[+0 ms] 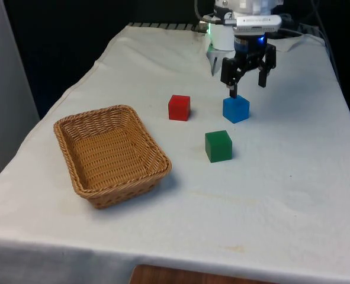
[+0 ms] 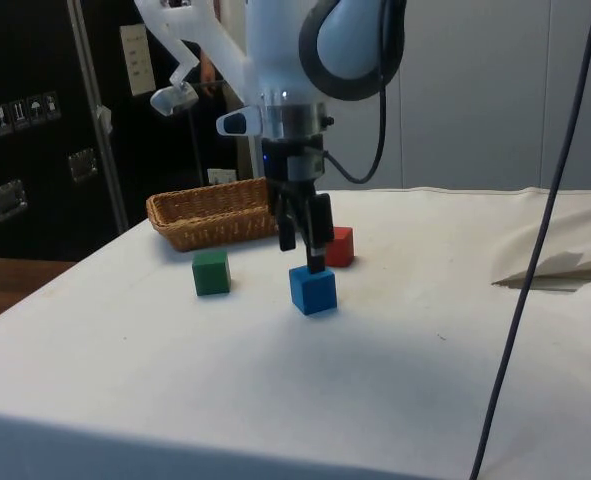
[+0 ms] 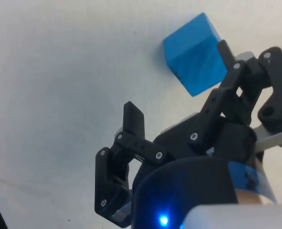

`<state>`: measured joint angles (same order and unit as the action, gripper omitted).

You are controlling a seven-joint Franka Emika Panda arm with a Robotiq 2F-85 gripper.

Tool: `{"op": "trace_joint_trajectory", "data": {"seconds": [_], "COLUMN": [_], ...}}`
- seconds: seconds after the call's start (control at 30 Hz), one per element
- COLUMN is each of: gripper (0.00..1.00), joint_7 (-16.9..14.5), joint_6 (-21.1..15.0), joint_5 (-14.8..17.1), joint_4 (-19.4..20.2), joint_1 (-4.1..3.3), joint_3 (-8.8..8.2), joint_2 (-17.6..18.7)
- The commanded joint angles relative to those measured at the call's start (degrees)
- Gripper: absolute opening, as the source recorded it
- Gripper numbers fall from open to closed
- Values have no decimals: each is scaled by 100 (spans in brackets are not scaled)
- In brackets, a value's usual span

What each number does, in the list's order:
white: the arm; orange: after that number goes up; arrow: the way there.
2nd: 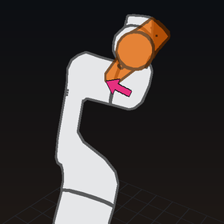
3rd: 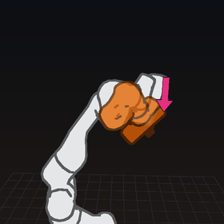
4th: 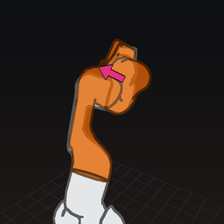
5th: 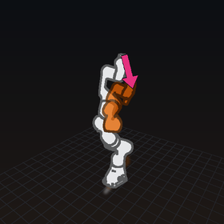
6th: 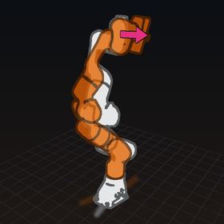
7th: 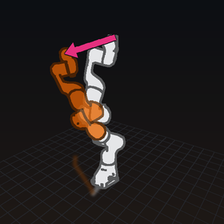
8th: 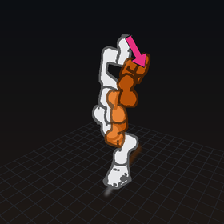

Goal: Pick up the blue cube and place it into the basket.

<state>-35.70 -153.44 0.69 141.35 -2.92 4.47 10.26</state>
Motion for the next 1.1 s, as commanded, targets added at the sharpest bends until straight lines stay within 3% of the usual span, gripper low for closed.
{"op": "trace_joint_trajectory", "data": {"seconds": [0.0, 0.07, 0.33, 0.4, 0.47, 0.7, 0.73, 0.77, 0.83, 1.0, 1.03, 1.07], "gripper": [100, 100, 100, 100, 100, 100, 100, 100, 100, 100, 100, 100], "joint_7": [-57, 0, -115, -57, -206, -372, -384, -286, -413, -453, -355, -458], "joint_6": [-29, 0, -63, 6, -97, -223, -235, -143, -281, -390, -309, -401], "joint_5": [74, 0, 52, 0, 69, 80, 80, 0, 86, 132, 0, 138], "joint_4": [11, -11, 0, -6, -17, -52, -57, -40, -57, -69, -63, -69], "joint_1": [17, 0, 52, 17, 74, 138, 143, 97, 160, 178, 126, 183], "joint_3": [29, 0, -23, -46, -80, -183, -195, -223, -201, -183, -264, -178], "joint_2": [-17, 0, 69, 40, 160, 384, 407, 332, 458, 573, 550, 590]}}
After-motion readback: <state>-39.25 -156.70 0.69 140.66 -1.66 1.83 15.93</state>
